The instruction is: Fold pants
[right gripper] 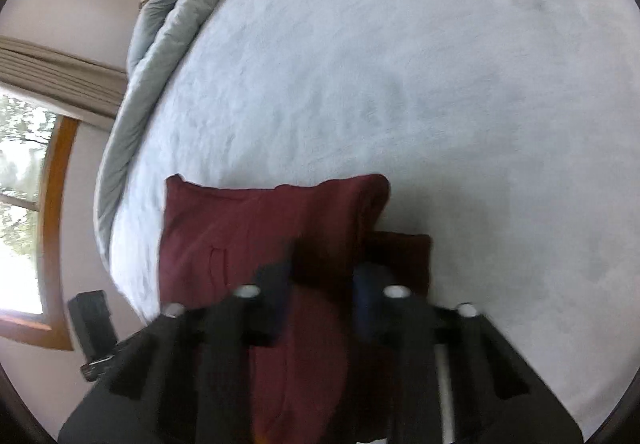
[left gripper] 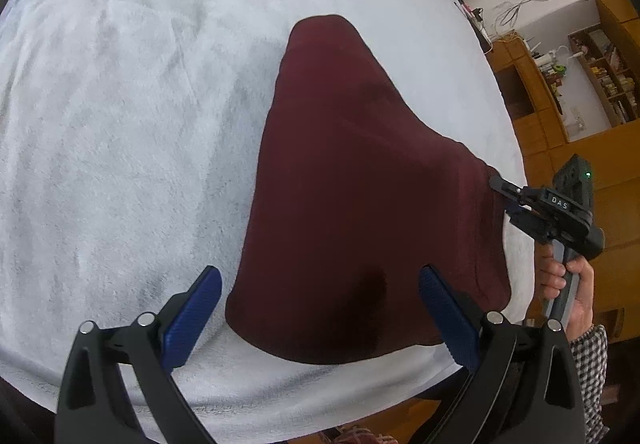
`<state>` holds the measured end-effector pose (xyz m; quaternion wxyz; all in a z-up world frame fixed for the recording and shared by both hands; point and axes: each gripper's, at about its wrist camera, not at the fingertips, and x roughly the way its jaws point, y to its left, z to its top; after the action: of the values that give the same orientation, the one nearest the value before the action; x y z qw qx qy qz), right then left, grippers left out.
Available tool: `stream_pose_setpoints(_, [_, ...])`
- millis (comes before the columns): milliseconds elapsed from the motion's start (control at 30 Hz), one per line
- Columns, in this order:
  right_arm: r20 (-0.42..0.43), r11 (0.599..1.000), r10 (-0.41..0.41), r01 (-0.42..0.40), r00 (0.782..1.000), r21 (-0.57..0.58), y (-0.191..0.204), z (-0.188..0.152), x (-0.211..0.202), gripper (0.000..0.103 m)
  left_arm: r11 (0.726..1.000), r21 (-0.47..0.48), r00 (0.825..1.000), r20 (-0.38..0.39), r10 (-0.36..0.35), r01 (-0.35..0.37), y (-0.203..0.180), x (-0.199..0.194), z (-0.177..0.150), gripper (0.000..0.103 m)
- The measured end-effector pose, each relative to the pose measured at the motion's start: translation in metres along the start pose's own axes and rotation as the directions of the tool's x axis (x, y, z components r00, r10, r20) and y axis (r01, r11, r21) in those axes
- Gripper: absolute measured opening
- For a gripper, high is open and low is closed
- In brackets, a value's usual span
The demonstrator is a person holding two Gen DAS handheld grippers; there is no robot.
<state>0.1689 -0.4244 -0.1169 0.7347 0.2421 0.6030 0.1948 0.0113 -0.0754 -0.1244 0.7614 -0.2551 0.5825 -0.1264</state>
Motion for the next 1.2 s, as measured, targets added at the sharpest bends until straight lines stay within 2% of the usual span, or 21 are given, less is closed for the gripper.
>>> stream_pose_setpoints(133, [0.046, 1.000, -0.011, 0.012, 0.999, -0.010, 0.003, 0.000, -0.015, 0.007, 1.000, 0.003, 1.000, 0.011, 0.011, -0.011, -0.011, 0.004, 0.006, 0.099])
stream_pose_setpoints(200, [0.063, 0.999, -0.032, 0.030, 0.998, 0.038, -0.009, 0.001, -0.019, 0.007, 1.000, 0.011, 1.000, 0.017, 0.019, -0.019, -0.016, 0.008, 0.009, 0.099])
stream_pose_setpoints(300, [0.045, 0.996, -0.063, 0.060, 0.997, 0.070, -0.021, -0.002, -0.007, 0.007, 1.000, 0.018, 1.000, -0.016, 0.026, -0.026, -0.022, 0.019, 0.010, 0.099])
stream_pose_setpoints(367, [0.059, 0.997, -0.034, 0.029, 0.998, 0.075, -0.019, -0.005, -0.006, 0.012, 0.999, 0.025, 0.999, -0.031, 0.037, -0.036, -0.026, 0.026, 0.009, 0.099])
stream_pose_setpoints(433, [0.076, 0.998, -0.030, 0.025, 0.997, 0.063, -0.014, -0.011, -0.016, 0.031, 0.999, 0.026, 0.999, -0.033, 0.038, -0.037, -0.029, 0.027, 0.007, 0.099])
stream_pose_setpoints(500, [0.085, 1.000, -0.007, 0.004, 0.996, 0.031, -0.006, -0.023, -0.028, 0.041, 0.999, 0.027, 0.999, -0.028, 0.029, -0.029, -0.031, 0.024, 0.006, 0.099])
stream_pose_setpoints(600, [0.056, 1.000, 0.016, -0.016, 0.998, -0.010, 0.000, -0.053, -0.049, 0.042, 1.000, -0.003, 1.000, -0.024, 0.000, 0.000, -0.028, 0.017, 0.002, 0.099])
stream_pose_setpoints(667, [0.039, 0.998, 0.061, -0.061, 0.997, -0.014, 0.000, -0.082, -0.060, 0.043, 1.000, -0.020, 1.000, -0.018, -0.020, 0.019, -0.024, 0.014, 0.001, 0.099])
stream_pose_setpoints(833, [-0.013, 0.990, 0.132, -0.131, 0.991, 0.045, -0.004, -0.129, -0.057, 0.043, 0.999, -0.043, 1.000, -0.008, -0.027, 0.027, -0.020, 0.014, -0.004, 0.099])
stream_pose_setpoints(933, [-0.016, 0.983, 0.163, -0.161, 0.987, 0.084, -0.004, -0.139, -0.046, 0.047, 0.998, -0.053, 1.000, -0.009, -0.025, 0.025, -0.021, 0.016, -0.005, 0.099])
stream_pose_setpoints(1000, [-0.008, 0.980, 0.170, -0.169, 0.985, 0.103, -0.003, -0.136, -0.038, 0.043, 0.998, -0.051, 1.000, -0.011, -0.023, 0.022, -0.017, 0.015, -0.006, 0.099])
stream_pose_setpoints(1033, [-0.004, 0.981, 0.169, -0.167, 0.986, 0.102, -0.001, -0.135, -0.036, 0.030, 0.999, -0.047, 1.000, -0.012, -0.019, 0.019, -0.019, 0.015, -0.006, 0.099])
stream_pose_setpoints(1067, [-0.004, 0.982, 0.165, -0.164, 0.986, 0.094, 0.001, -0.133, -0.035, 0.029, 0.999, -0.044, 1.000, -0.011, -0.016, 0.016, -0.020, 0.015, -0.006, 0.099])
stream_pose_setpoints(1200, [0.038, 0.976, 0.210, -0.212, 0.977, 0.048, 0.013, -0.130, -0.055, 0.016, 0.999, -0.050, 1.000, -0.005, -0.021, 0.021, -0.011, 0.007, -0.010, 0.099])
